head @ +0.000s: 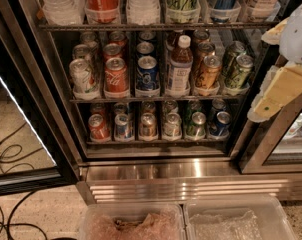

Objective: Pick blue plastic bottle from middle shelf of fridge

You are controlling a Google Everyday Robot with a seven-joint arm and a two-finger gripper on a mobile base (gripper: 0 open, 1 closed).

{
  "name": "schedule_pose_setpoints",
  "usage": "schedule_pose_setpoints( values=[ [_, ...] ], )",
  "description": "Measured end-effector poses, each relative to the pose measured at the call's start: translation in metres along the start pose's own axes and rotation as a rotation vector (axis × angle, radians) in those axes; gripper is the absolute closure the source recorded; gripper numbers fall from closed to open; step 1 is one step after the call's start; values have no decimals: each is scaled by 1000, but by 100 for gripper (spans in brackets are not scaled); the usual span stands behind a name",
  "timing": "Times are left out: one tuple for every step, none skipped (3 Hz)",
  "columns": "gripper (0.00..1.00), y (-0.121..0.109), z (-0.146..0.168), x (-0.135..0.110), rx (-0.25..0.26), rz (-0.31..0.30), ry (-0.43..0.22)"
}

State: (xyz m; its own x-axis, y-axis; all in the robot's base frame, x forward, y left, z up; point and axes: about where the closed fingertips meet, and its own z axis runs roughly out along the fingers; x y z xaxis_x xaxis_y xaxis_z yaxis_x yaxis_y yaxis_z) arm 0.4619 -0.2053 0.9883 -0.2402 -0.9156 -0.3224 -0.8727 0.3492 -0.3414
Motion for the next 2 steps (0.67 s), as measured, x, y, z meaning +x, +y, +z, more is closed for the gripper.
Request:
schedule_pose_setpoints(
  values=[
    [0,-2,3,-2,37,39,-77],
    [0,24,21,12,53,148,-204]
  ],
)
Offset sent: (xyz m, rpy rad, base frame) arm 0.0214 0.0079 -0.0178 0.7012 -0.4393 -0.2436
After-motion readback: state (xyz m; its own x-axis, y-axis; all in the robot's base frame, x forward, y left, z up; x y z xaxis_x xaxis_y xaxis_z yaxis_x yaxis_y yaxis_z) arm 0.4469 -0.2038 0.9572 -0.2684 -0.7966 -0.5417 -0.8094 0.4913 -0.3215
